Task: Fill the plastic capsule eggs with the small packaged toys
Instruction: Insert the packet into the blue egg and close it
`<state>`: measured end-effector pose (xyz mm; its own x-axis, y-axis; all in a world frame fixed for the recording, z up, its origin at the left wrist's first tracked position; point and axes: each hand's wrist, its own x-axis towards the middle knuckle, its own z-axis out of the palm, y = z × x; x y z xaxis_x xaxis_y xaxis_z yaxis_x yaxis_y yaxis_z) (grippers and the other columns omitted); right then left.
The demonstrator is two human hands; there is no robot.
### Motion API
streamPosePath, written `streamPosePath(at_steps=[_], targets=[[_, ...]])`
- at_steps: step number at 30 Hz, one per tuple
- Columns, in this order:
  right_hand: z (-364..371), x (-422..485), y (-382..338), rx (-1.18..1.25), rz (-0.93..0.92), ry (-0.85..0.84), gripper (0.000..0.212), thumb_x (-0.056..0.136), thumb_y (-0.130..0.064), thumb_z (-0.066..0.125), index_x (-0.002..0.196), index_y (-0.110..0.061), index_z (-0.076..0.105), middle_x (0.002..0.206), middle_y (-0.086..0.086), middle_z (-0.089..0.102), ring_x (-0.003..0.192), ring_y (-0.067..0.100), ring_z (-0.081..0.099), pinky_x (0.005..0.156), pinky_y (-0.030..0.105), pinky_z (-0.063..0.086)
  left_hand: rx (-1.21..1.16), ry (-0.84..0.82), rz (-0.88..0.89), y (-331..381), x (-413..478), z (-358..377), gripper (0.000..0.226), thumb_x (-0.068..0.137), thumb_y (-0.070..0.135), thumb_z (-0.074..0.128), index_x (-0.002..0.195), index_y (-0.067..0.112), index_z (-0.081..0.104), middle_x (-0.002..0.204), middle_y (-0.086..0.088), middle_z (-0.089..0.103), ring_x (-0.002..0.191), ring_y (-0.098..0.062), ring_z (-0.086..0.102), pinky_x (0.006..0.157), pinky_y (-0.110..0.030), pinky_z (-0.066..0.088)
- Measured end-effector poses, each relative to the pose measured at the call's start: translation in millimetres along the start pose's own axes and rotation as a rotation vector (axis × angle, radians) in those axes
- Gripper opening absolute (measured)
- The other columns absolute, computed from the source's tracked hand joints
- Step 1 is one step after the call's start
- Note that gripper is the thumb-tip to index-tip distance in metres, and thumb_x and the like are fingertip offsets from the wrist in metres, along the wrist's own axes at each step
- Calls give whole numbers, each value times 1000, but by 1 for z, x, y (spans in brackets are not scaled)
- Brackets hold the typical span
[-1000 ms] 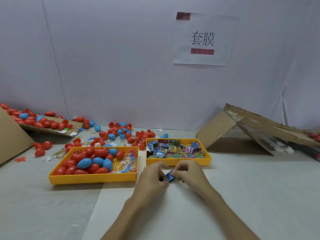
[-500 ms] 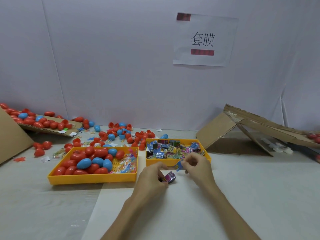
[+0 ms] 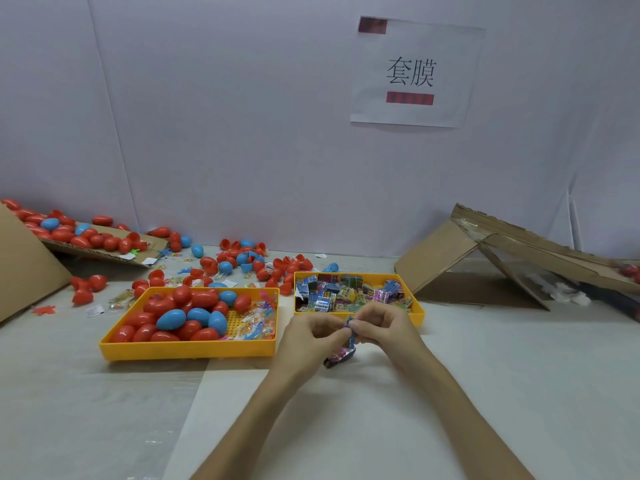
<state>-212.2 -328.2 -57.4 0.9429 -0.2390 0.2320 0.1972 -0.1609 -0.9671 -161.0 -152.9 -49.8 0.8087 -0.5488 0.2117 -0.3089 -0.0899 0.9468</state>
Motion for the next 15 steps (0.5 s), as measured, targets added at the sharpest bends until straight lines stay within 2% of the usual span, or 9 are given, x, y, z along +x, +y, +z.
streamPosePath(at_steps=[3, 6, 8, 12, 15], targets=[[3, -2, -4, 19, 1, -2, 11, 74, -30, 80, 82, -23, 76, 81, 8, 75, 70, 17, 69, 68, 29, 57, -88, 22, -68, -2, 1, -1, 12, 92, 10, 71, 88, 20, 76, 79, -1, 78, 70, -14, 72, 67, -25, 60], [4, -3, -7, 35, 9, -16, 12, 75, -34, 83, 81, -29, 73, 81, 4, 74, 71, 17, 70, 65, 26, 55, -217, 64, -138, -2, 3, -3, 2, 92, 6, 71, 90, 6, 71, 77, -9, 77, 69, -21, 74, 65, -27, 62], [6, -4, -6, 21, 13, -55, 14, 76, -35, 84, 79, -27, 72, 78, 5, 72, 72, 19, 69, 66, 28, 55, -251, 69, -159, -1, 3, -3, 9, 91, 8, 72, 94, 0, 68, 77, -12, 77, 70, -22, 76, 63, -27, 61], [9, -5, -5, 43, 13, -97, 10, 77, -29, 79, 78, -20, 74, 79, 13, 71, 76, 27, 68, 74, 38, 58, -259, 61, -171, 1, 2, -2, 11, 90, 10, 74, 91, 1, 67, 76, -13, 77, 70, -23, 76, 58, -24, 59], [8, -4, -5, 63, 46, -95, 16, 82, -23, 74, 89, -9, 74, 81, 12, 73, 77, 25, 69, 73, 34, 58, -266, 57, -173, -1, 2, -1, 8, 93, 12, 72, 96, 4, 70, 82, -13, 77, 73, -26, 76, 66, -32, 63]])
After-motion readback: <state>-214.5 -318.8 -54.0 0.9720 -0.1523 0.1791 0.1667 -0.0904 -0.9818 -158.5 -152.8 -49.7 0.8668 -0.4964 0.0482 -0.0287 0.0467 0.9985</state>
